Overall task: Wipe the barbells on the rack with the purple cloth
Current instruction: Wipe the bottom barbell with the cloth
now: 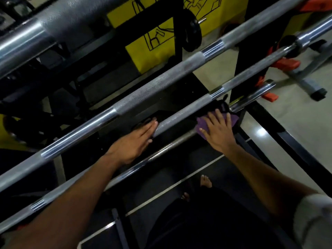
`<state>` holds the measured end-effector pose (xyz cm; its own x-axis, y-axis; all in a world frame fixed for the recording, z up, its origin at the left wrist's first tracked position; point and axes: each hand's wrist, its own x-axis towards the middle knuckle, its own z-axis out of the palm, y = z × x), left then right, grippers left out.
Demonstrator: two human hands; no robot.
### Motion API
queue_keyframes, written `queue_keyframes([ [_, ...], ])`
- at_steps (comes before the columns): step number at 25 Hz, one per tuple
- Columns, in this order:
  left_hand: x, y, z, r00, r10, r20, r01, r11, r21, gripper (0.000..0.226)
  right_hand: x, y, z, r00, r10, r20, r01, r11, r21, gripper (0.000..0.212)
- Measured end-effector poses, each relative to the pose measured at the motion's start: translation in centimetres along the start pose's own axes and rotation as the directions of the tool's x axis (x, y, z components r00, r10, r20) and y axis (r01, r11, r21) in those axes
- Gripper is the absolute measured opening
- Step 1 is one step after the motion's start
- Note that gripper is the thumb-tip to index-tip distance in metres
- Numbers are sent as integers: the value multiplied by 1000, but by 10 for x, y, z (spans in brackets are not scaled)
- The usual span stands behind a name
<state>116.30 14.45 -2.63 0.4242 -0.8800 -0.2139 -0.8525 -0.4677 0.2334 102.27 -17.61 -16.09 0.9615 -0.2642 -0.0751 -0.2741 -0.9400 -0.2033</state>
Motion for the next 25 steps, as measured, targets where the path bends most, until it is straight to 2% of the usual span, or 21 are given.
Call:
queue_keyframes([
  [2,1,-3,4,999,36,-14,-36,999,-13,67,12,-8,12,999,7,36,-5,999,-45,63],
  [4,0,-7,10,995,85,-48,-83,996,33,62,12,-39,17,999,33,13,-33,999,-8,61],
  [8,-2,-9,12,990,129,-56,-126,990,63,59,-7,-118,40,981,-187,55,186,982,31,57],
  [11,-2,-7,11,987,150,-49,-146,986,76,56,2,-82,36,944,-326,51,327,945,-6,56],
  [15,-2,-4,6,986,148,-74,-140,985,97,53,24,7,11,991,-130,2,130,991,-20,55],
  [18,-1,-3,5,985,158,-73,-150,983,106,53,25,-29,13,998,-34,-44,34,999,-11,50],
  [19,-2,-3,6,985,158,-70,-151,983,103,52,18,-55,21,996,-78,-50,78,997,9,50],
  [22,-2,-3,5,984,160,-82,-149,982,119,52,-4,-102,42,940,-342,17,340,938,61,53],
  [23,-2,-1,4,984,156,-84,-146,983,114,52,-3,-96,43,918,-397,24,394,916,68,55],
  [25,-2,1,1,984,151,-92,-140,984,107,51,6,-65,39,912,-408,-26,409,911,52,57],
])
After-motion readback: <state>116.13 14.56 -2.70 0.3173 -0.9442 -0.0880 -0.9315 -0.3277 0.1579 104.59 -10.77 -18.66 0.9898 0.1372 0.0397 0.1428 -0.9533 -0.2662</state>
